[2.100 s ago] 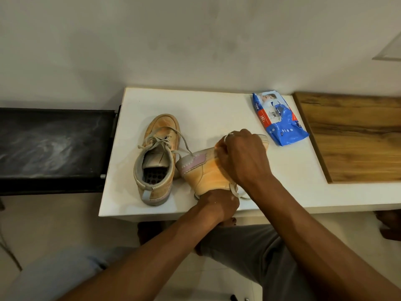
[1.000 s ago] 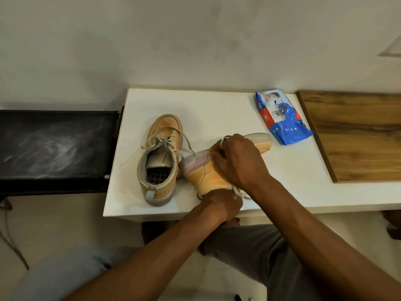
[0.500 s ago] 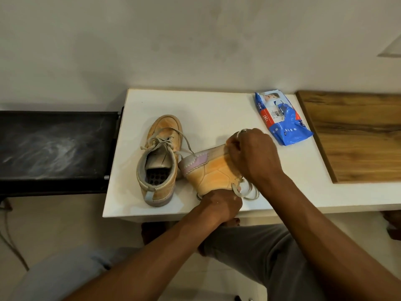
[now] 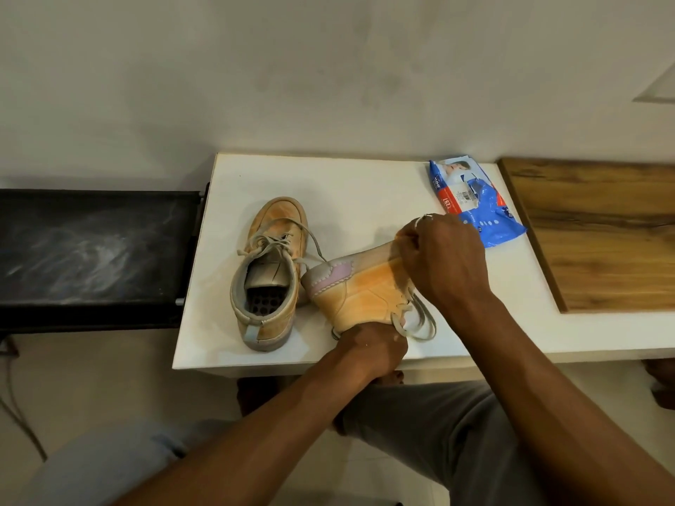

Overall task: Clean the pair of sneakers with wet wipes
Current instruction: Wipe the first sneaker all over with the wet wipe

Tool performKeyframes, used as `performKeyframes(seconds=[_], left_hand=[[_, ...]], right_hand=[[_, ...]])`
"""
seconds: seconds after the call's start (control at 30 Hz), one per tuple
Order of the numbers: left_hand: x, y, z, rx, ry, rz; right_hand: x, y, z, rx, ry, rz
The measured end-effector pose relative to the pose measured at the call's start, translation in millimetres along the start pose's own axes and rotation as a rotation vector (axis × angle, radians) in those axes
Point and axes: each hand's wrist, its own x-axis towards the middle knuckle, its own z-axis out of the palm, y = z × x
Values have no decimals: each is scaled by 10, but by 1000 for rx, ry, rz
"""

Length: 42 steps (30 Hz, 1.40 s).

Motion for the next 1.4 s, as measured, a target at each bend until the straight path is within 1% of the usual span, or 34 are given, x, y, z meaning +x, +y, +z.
performKeyframes(seconds=[0.07,0.1,0.13,0.17,0.2,0.23,0.27,0.3,0.33,0.4,0.43,0.5,0.6,0.7,0.73,0.77,0.83,0.87,0.9,1.0,1.03,1.07,1.1,1.17,1.27,1.37,1.4], left_hand=[[9,36,28,-58,128,-8],[7,43,11,-81,96,-5],[28,56,25,-161,19,-29],[70,70,64,-320,-1,-62],[73,47,98,-511,18,-103],[32,15,73,-643,37,-159],[-21,-4,60,-653,59,-167],[-38,-16,80,-607,91,-122],[-40,-24,80,-559,78,-82],[-29,-7,31,-466,21,-59],[-24,0,4,-379,-12,-89],[-11,24,-23,-226,0,-150],[74,46,27,-101,2,-140],[68,63,62,-158,71,-126],[36,76,37,-172,61,-114],[39,67,49,-252,27,-98],[12,24,50,-413,28,-86],[-25,-1,42,-318,37,-19],[-26,-16,70,-268,44,11],[-42,-25,-8,-152,2,82],[-39,-4,-38,-142,-45,48],[-38,22,-67,-128,-33,0],[-48,35,-100,-94,-27,-12],[8,45,-57,-122,1,-125],[29,36,-6,-46,79,-115],[18,50,-13,-138,111,-109],[-5,53,-39,-163,70,-109]], right_hand=[[-28,-58,34,-1,-11,-24],[-49,-100,58,11,-21,-44],[-73,-152,84,31,-35,-76],[-100,-209,115,55,-51,-117],[-130,-269,140,83,-69,-155],[-159,-322,157,113,-80,-185],[-178,-355,162,137,-84,-208],[-185,-364,157,147,-84,-217],[-180,-350,141,137,-86,-213],[-131,-255,97,66,-72,-169],[-93,-191,68,31,-54,-128],[-20,-59,3,10,-10,-35],[19,54,-47,49,20,52],[-25,-15,7,88,-1,9],[-52,-77,37,107,-18,-23],[-81,-145,80,123,-44,-59],[-139,-284,148,146,-96,-138],[-158,-324,163,163,-114,-165],[-165,-336,161,179,-126,-177],[-122,-251,120,118,-103,-141],[-93,-208,104,81,-78,-110],[-64,-165,83,49,-54,-74],[-37,-125,62,22,-34,-40],[10,-48,23,4,-8,21],[25,-9,1,54,-20,76],[4,-42,31,58,-15,53],[-7,-60,46,61,-16,41]])
